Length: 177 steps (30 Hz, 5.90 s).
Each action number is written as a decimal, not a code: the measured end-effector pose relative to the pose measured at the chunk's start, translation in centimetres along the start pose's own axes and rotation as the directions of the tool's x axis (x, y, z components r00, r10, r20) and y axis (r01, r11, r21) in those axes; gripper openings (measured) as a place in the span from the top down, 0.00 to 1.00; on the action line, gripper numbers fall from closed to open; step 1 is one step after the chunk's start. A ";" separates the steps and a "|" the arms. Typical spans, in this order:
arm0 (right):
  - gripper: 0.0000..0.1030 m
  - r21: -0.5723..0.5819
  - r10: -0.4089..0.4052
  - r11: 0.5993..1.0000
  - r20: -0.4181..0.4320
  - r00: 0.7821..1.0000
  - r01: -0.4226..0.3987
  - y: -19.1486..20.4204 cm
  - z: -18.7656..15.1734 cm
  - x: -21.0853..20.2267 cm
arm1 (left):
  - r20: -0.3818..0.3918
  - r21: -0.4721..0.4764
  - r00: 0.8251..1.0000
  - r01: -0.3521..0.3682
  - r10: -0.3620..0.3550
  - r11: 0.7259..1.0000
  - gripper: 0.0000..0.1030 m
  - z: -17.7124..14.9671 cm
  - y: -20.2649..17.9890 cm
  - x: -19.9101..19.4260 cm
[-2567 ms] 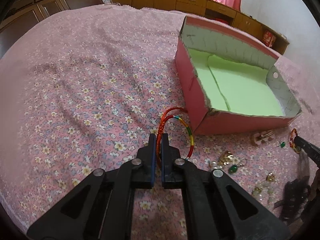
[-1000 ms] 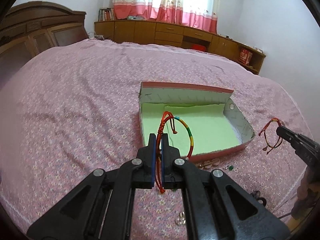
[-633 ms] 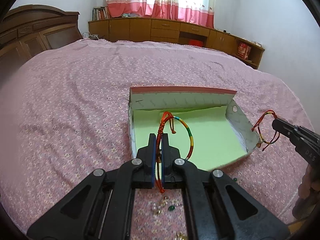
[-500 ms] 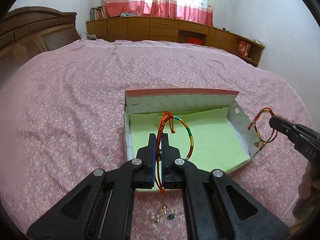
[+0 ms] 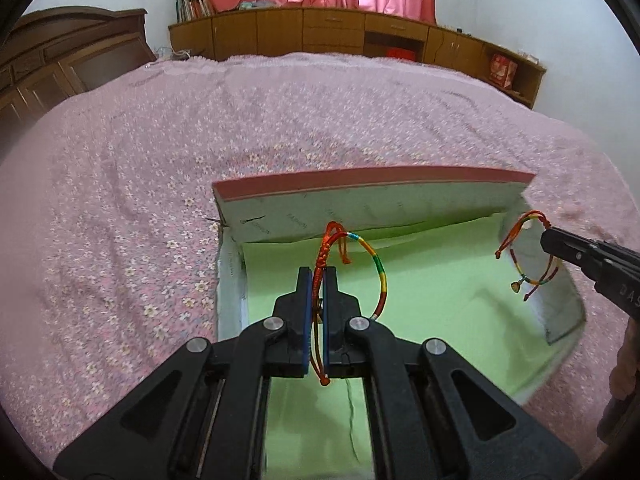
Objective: Organize jewelry
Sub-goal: 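Carry both bracelets over the green-lined red box with both tools, then open the right tool onto the green lining while the left tool releases its bracelet, then withdraw both tools from the box back toward the remaining jewelry, then grasp the gold pearl earring with the left tool while the right tool grasps the green bead earring, then carry both earrings into the red box with both tools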
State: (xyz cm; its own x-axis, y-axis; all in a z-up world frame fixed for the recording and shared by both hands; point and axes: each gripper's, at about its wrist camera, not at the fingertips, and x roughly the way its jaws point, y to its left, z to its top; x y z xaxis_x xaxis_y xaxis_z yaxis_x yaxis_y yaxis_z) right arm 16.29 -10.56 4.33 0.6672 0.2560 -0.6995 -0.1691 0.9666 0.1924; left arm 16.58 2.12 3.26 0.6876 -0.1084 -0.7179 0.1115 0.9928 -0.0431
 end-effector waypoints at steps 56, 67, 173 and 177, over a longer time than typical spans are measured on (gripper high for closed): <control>0.40 0.062 0.002 0.998 0.259 0.966 -0.019 1.5 -3.1 -6.7 | 0.155 -0.050 0.987 0.043 -0.035 0.998 0.59 -2.1 -0.7 -6.2; 0.34 0.038 0.024 0.999 0.328 0.944 -0.039 3.4 -5.8 -10.9 | 0.230 -0.071 0.973 0.042 -0.025 0.997 0.42 -3.5 -0.3 -10.2; 0.89 -0.027 0.066 0.998 0.109 0.992 -0.063 4.4 -13.4 -7.5 | 0.104 -0.074 0.986 0.137 -0.129 0.988 0.96 -11.5 2.0 -11.8; 0.89 -0.031 0.062 0.998 0.177 0.982 -0.057 4.5 -13.0 -8.9 | 0.156 -0.074 0.981 0.131 -0.119 0.989 0.96 -11.2 1.7 -12.7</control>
State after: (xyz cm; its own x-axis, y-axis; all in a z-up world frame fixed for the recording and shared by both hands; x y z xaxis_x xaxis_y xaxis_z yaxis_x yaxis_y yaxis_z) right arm 0.14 -8.37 2.51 0.7733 0.3094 -0.5534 -0.2297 0.9503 0.2103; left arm 0.02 5.79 4.57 0.7729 -0.2321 -0.5905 0.1478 0.9710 -0.1881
